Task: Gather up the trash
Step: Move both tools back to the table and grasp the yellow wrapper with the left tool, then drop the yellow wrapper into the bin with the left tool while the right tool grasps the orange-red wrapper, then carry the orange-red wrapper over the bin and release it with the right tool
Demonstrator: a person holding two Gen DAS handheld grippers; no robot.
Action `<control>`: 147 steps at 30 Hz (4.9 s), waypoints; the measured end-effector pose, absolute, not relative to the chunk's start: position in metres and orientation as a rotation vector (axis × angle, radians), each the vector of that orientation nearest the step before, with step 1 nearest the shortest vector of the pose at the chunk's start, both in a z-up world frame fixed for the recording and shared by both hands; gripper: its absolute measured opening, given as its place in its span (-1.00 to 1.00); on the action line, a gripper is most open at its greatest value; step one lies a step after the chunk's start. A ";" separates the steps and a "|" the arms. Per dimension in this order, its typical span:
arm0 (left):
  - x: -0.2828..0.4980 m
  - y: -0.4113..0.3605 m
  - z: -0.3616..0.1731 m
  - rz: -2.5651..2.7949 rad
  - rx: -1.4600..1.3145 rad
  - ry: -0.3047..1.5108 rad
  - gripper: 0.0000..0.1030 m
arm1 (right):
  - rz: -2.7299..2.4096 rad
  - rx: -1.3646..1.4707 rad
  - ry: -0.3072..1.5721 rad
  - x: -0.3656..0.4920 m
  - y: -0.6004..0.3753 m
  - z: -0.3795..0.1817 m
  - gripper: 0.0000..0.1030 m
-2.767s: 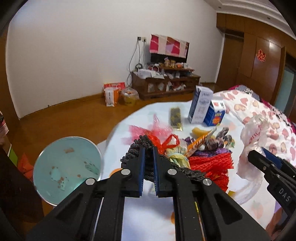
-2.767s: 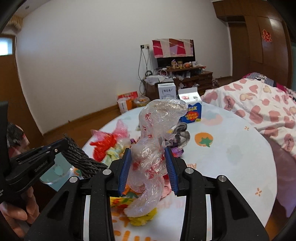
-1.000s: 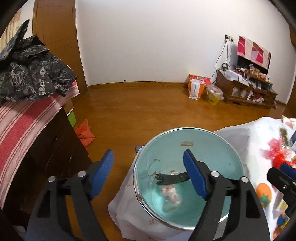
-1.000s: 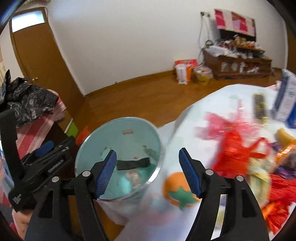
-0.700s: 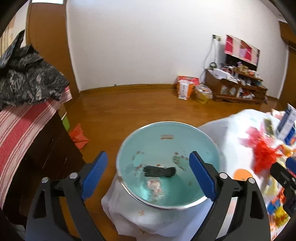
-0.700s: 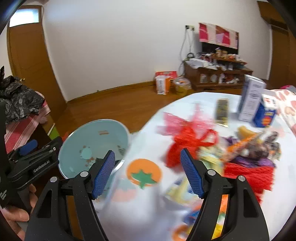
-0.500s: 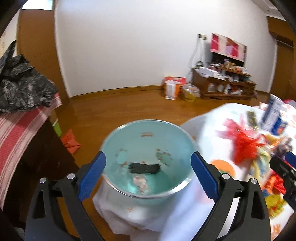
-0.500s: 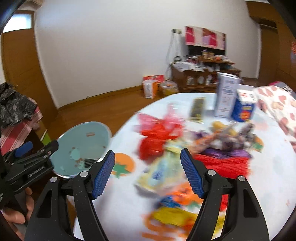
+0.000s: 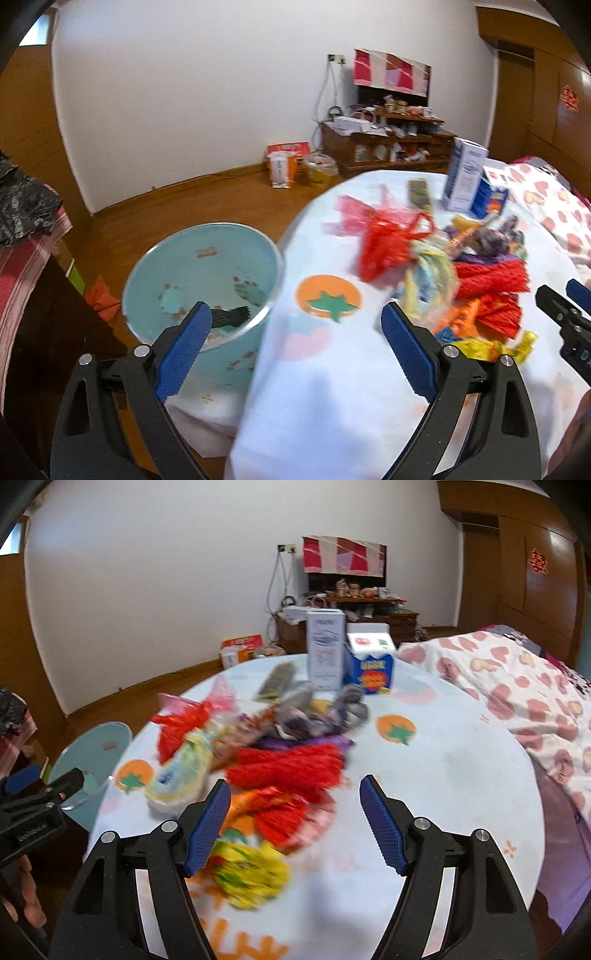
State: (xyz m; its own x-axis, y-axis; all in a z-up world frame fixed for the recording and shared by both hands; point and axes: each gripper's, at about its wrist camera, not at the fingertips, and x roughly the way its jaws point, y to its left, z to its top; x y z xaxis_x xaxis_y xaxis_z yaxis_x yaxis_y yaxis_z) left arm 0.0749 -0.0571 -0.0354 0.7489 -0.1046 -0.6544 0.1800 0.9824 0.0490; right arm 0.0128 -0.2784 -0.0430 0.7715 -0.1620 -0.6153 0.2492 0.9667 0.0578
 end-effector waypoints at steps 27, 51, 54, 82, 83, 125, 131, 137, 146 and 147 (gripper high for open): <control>0.055 -0.171 -0.085 -0.453 0.101 0.862 0.08 | -0.323 0.229 0.695 -0.038 -0.341 -0.066 0.36; 0.044 -0.095 -0.018 -0.413 0.077 0.679 -0.55 | -0.200 0.303 0.766 0.020 -0.320 -0.074 0.36; 0.050 -0.082 -0.011 -0.371 0.066 0.660 -0.55 | -0.183 0.312 0.816 0.039 -0.310 -0.086 0.21; 0.091 0.017 -0.012 -0.092 0.000 0.635 -0.55 | -0.124 0.199 0.644 0.031 -0.259 -0.003 -0.77; 0.092 0.022 -0.011 -0.074 0.002 0.629 -0.55 | -0.113 0.194 0.643 0.035 -0.253 -0.003 -0.77; 0.191 0.089 -0.079 0.146 -0.021 0.806 -0.55 | 0.143 -0.044 0.815 0.190 -0.068 -0.070 -0.72; 0.194 0.092 -0.086 0.160 -0.025 0.828 -0.53 | 0.169 -0.036 0.823 0.192 -0.067 -0.074 -0.34; 0.194 0.092 -0.087 0.163 -0.016 0.834 -0.50 | 0.144 -0.012 0.806 0.185 -0.077 -0.067 -0.34; 0.189 0.084 -0.080 0.174 0.013 0.822 0.00 | 0.097 0.033 0.778 0.170 -0.097 -0.059 -0.11; 0.188 0.083 -0.079 0.180 0.017 0.820 0.07 | 0.093 0.038 0.773 0.169 -0.099 -0.058 -0.03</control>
State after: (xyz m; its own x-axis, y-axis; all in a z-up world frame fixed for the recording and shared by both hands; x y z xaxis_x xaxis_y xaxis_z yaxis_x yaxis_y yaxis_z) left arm 0.1881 0.0833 -0.0795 0.6675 0.1663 -0.7258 -0.1533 0.9845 0.0846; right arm 0.1687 -0.0986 -0.0575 0.7117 0.0976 -0.6957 -0.0700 0.9952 0.0680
